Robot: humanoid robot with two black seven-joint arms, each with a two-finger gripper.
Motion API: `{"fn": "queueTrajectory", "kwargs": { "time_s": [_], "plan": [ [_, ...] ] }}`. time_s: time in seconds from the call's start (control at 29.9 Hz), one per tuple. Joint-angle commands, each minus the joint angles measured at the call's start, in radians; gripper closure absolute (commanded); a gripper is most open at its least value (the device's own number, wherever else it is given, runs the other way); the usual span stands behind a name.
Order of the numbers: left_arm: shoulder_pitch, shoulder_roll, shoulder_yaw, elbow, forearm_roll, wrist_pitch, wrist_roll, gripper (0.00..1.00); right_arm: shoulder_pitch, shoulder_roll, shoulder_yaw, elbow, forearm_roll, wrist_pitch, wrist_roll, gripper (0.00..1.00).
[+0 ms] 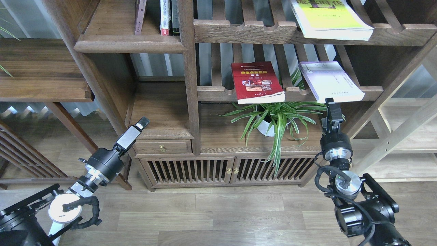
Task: Organize books on shelf
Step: 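Move the right gripper toward the white book beside the plant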
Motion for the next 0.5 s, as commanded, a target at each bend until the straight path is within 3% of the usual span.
{"fn": "queueTrajectory", "kwargs": {
  "time_s": [0.0, 0.47],
  "plan": [
    [0.002, 0.001, 0.0, -0.003, 0.0, 0.0, 0.0, 0.01, 0.024, -0.017, 0.001, -0.017, 0.004, -0.001, 0.0, 0.0],
    [0.019, 0.047, -0.003, -0.039, -0.003, 0.0, -0.001, 0.01, 0.094, -0.047, 0.003, -0.156, 0.028, -0.002, 0.0, 0.0]
  ]
}}
